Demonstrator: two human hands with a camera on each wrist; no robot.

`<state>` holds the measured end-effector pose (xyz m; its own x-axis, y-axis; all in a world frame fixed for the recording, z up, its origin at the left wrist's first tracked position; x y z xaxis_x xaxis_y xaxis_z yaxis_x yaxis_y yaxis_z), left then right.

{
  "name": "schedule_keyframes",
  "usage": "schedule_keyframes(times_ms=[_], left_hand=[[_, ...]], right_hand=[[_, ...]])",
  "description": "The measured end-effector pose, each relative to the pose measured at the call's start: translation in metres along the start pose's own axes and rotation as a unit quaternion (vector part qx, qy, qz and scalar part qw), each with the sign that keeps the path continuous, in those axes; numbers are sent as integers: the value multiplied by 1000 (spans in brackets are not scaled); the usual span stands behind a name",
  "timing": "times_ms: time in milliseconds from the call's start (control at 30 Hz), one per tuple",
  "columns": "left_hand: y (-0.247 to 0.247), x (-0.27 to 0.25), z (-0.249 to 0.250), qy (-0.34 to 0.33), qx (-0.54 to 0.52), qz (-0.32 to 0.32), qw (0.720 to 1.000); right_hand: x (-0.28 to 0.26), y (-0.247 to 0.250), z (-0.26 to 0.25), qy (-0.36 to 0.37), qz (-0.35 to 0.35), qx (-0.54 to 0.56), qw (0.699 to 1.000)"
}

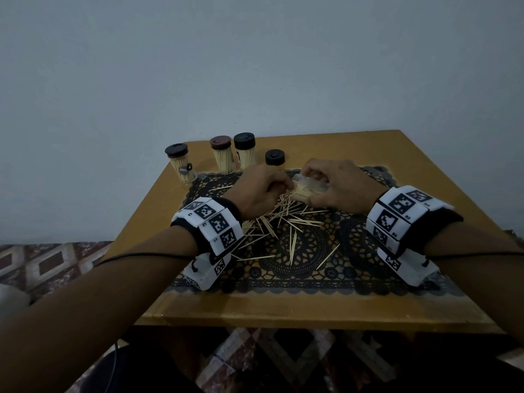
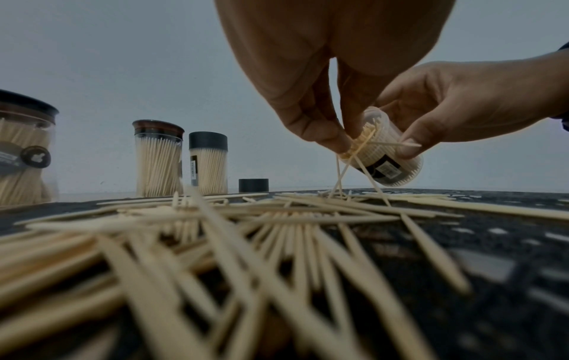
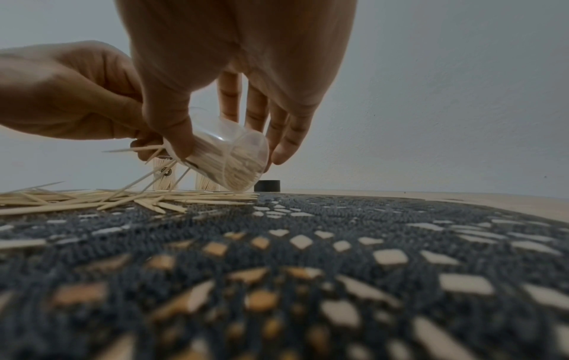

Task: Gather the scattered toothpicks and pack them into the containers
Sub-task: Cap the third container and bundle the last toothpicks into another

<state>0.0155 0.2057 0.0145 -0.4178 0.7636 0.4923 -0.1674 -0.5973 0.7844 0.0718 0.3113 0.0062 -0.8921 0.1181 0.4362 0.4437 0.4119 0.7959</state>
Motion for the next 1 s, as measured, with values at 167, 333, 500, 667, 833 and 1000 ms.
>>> schedule_keyframes(times_ms=[167, 333, 500, 667, 833, 1000], left_hand=[[3, -1, 0, -9, -22, 21, 999], [7, -1, -2, 8, -38, 34, 999], [10, 0, -5, 20, -3, 57, 998], [-18, -7, -20, 93, 63, -100, 989], [-36, -17, -32, 117, 155, -210, 958], [-35, -13, -30, 88, 134, -194, 968]], right_hand=[[0, 0, -1, -3, -4, 3, 1000], [-1, -1, -3, 1, -9, 1, 1000], [0, 0, -1, -3, 1, -9, 1000], [0, 1, 6, -24, 4, -25, 999], [-2, 0, 6, -32, -7, -29, 999], [-1, 1, 8, -41, -7, -54, 998]])
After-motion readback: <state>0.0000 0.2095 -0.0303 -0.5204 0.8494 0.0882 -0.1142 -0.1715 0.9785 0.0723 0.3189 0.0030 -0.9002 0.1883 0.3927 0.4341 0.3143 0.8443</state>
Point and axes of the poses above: each hand's wrist, its own x-axis towards the middle knuckle, its own y-axis out of the back of the hand, z = x × y, the point moved 9 cm from there along x, towards the middle knuckle, and after that the axes turned 10 degrees about z, right-handed, at the moved point
